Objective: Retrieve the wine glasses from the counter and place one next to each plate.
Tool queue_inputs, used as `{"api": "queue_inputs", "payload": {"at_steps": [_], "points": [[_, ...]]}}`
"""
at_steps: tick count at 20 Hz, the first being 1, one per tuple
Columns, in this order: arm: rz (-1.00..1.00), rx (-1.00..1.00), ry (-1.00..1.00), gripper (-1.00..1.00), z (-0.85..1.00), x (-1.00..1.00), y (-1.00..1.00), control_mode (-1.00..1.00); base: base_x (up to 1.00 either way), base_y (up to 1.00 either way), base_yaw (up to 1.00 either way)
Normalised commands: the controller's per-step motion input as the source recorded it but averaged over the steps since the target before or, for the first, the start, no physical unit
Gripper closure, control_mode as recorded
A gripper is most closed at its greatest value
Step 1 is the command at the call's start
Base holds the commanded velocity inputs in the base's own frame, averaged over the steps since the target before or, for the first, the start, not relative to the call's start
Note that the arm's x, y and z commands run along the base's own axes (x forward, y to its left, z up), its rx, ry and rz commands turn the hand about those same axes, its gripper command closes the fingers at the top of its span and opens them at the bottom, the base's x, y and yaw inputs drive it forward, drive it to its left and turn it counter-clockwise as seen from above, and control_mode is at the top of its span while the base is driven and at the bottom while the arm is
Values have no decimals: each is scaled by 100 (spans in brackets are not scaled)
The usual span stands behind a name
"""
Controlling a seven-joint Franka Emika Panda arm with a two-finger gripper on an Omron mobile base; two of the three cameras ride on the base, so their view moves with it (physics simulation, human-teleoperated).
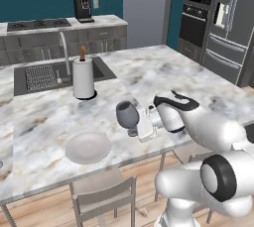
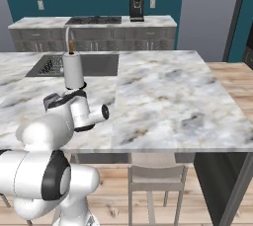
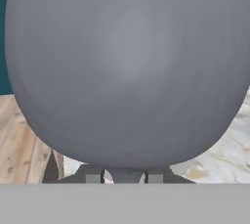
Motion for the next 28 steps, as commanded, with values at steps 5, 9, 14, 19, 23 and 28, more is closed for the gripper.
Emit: {"api": "queue_inputs", "payload": {"at_steps": [5, 9, 14, 19, 23, 28], "points": [[20, 0, 0, 100, -33, 35, 0, -100, 0, 0, 0], [17, 0, 3, 100, -38, 50, 8, -100, 0, 0, 0], [3, 1, 22, 100, -28, 54, 17, -100, 0, 0, 0], [0, 1, 21, 100, -34, 51, 21, -100, 0, 0, 0], [3, 0, 11, 100, -41, 39, 14, -100, 0, 0, 0], [2, 0, 1, 100, -39, 26, 18, -100, 0, 0, 0]]}}
